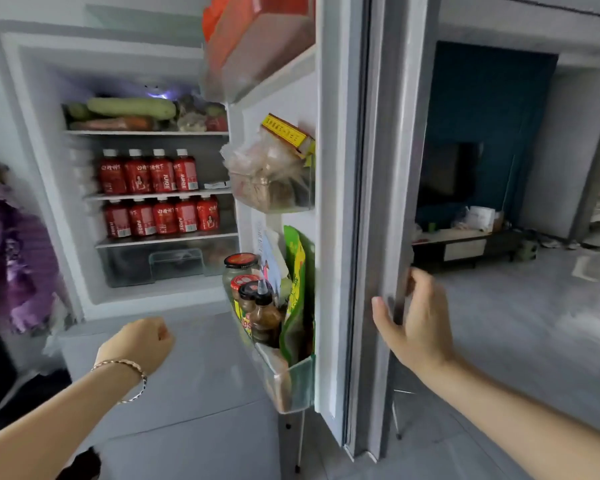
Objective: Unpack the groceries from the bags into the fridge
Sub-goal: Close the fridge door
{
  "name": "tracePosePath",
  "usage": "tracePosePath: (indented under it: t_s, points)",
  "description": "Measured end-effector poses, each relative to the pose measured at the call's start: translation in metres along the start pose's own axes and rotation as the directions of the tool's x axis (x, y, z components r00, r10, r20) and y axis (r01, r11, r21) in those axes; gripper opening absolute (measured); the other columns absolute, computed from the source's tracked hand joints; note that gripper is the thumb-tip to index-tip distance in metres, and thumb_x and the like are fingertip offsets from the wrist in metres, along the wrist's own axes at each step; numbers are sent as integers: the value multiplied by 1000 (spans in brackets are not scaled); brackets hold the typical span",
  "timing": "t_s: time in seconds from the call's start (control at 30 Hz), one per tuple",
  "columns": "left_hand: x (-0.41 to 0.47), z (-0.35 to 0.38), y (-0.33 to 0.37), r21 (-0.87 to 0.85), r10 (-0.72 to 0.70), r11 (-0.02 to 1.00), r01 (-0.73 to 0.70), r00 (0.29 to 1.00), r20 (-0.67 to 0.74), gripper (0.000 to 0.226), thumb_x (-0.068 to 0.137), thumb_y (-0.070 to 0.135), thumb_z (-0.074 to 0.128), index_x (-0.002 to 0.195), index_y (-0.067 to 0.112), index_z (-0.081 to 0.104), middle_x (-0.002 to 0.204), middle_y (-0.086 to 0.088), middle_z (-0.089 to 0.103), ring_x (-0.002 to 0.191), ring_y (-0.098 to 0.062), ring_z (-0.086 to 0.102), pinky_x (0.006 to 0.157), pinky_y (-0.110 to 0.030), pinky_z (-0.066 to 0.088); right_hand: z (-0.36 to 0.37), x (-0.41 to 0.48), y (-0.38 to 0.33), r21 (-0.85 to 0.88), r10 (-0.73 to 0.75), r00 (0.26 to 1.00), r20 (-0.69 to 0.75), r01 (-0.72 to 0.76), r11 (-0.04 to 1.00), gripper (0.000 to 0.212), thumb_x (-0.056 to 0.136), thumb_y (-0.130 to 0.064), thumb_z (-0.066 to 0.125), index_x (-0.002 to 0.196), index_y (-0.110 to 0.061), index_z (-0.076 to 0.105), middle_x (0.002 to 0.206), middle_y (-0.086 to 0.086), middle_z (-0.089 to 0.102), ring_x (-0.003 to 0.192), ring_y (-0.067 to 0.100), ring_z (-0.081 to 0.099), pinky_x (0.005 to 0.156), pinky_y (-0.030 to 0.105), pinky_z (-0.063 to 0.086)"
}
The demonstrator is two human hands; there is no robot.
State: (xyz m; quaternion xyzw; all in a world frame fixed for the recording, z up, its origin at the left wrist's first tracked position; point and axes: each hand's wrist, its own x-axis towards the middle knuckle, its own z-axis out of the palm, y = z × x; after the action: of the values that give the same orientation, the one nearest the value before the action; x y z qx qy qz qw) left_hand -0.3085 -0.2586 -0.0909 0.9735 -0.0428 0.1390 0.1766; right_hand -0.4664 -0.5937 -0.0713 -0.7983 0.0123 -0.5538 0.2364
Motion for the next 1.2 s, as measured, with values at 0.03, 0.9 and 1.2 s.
tracePosePath:
  t_s: [0.03,0.9,1.2]
  points:
    - [-5,-5,-18,2,-11,1000,11,1000,12,24,85,16,48,61,16,48,69,-4,57,72,-28,55,61,-26,37,8,-5,-19,-13,-85,995,-43,84,996,50,80,-43,53,112,-7,39,100,17,55,91,27,52,85,36,47]
    - [54,-134,-357,93,-391,914,394,919,-52,28,86,14,45,58,16,46,64,0,53,63,-22,51,53,-25,34,430,3,-361,-192,-597,643,479,741,643,45,51,-50,81,75,-14,68,146,30,12,134,46,16,112,53,14]
    - [185,-114,-390,66,-419,905,420,907,-32,24,87,12,40,64,14,45,67,0,53,62,-20,47,55,-26,37,580,52,-389,-499,-366,684,631,719,483,58,75,-60,62,116,-19,65,149,28,4,136,48,13,103,63,-18]
